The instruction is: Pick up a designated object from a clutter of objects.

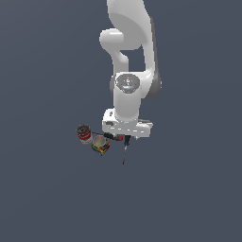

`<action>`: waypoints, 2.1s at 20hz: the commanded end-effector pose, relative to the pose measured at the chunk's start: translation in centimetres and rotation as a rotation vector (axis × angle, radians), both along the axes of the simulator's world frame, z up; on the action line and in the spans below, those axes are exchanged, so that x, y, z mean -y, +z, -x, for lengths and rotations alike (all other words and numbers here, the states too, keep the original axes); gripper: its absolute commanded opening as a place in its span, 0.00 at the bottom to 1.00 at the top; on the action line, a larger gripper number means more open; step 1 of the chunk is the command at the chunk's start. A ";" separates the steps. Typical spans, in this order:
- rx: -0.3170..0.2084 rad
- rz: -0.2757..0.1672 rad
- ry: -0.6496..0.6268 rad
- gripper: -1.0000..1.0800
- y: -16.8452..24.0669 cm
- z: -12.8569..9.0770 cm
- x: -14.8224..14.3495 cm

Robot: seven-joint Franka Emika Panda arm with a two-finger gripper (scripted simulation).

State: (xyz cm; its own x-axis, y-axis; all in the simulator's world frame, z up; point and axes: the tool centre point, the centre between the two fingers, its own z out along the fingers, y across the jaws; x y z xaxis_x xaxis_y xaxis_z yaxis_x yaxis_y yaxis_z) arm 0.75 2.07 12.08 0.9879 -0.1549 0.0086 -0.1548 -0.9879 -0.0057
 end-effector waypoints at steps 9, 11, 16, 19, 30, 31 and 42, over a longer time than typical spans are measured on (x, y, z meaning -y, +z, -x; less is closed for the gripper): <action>-0.008 0.004 -0.009 0.96 -5.3 1.5 -0.8; -0.009 0.004 -0.010 0.96 -5.5 1.5 -0.9; -0.010 0.004 -0.009 0.96 -5.7 1.5 -0.9; -0.010 0.004 -0.009 0.96 -6.5 1.6 -0.9; -0.010 0.004 -0.010 0.96 -10.5 1.6 -0.9; -0.010 0.004 -0.010 0.96 -10.6 1.6 -0.9; -0.010 0.004 -0.010 0.00 -10.6 1.6 -0.9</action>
